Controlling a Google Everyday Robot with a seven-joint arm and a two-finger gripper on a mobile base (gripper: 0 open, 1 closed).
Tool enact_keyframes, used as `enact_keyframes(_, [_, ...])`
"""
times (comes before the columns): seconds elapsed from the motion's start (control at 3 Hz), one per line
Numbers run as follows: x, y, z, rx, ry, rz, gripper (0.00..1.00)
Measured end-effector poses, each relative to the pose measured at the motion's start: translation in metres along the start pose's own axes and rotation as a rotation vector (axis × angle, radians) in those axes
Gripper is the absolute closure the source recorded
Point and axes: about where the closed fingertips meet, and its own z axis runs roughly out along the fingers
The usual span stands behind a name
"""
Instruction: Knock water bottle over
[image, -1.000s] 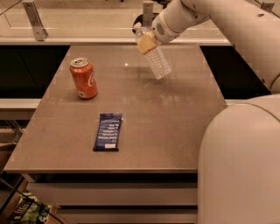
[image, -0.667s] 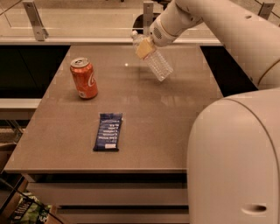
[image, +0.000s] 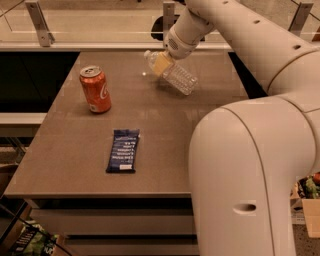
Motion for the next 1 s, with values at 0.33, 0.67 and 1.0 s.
enact_keyframes(0.33, [-0.002, 0.003, 0.014, -0.026, 0.025, -0.017, 1.0])
enact_keyframes(0.67, [-0.006, 0.006, 0.028, -0.049, 0.04, -0.038, 1.0])
enact_keyframes(1.0, [-0.007, 0.007, 0.03, -0.056, 0.042, -0.041, 1.0])
